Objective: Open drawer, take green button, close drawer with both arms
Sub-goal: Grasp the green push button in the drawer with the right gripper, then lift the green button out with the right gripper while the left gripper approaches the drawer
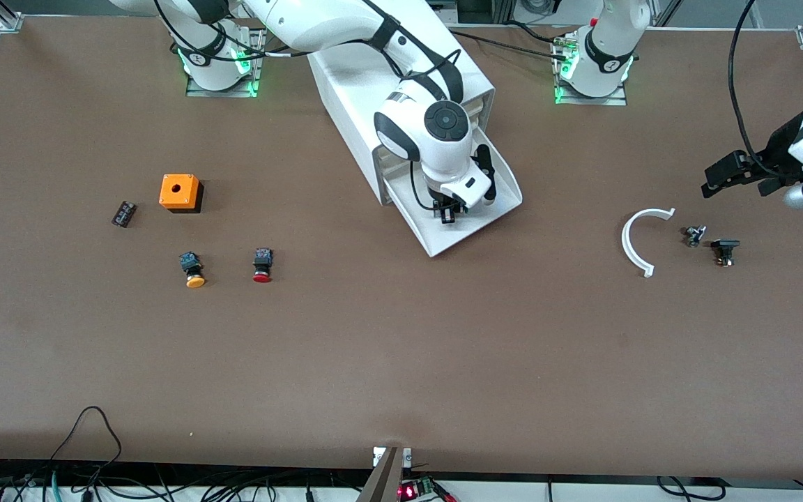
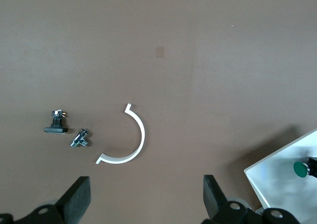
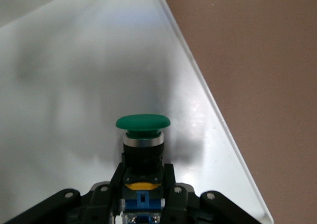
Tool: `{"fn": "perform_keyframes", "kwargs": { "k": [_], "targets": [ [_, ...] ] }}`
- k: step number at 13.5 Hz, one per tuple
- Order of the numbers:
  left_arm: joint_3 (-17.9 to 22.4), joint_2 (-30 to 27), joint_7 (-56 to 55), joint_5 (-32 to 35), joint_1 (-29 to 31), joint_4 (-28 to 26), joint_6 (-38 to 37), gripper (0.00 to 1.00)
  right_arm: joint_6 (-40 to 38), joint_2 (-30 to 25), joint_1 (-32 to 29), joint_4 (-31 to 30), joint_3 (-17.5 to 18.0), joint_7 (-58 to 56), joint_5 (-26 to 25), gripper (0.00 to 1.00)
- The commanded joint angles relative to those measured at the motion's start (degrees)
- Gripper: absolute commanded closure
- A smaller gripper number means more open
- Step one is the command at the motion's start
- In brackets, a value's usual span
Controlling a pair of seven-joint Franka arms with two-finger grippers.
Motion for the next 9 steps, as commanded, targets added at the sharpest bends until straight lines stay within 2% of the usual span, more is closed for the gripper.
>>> {"fn": "perform_keyframes", "kwargs": {
  "k": [1,3,6,9],
  "targets": [
    [-0.08,0.37,-0.28,-0.91,-0.22,0.05,0.81,0.00,-0.86,-4.43,0.56,0.68,-0.91,8.39,-0.80,0.83],
    [-0.43,0.64,-0.28,-1.18,-0.39,0.05,0.81,0.00,-0.42,-6.89,0.04,0.68,-2.13,14.19,-0.63,0.83],
    [-0.78,3.00,-1.15,-1.18,-2.32,-0.73,4.93,0.00,-1.21,-11.19,-1.01,-0.54,-6.43,21.41,-0.80,0.83],
    [-3.41,6.52,-3.08,-1.18,-3.20,-3.36,11.94,0.00,-2.36,-15.85,-7.14,-6.94,-8.90,26.06,-0.80,0.82]
  ]
}}
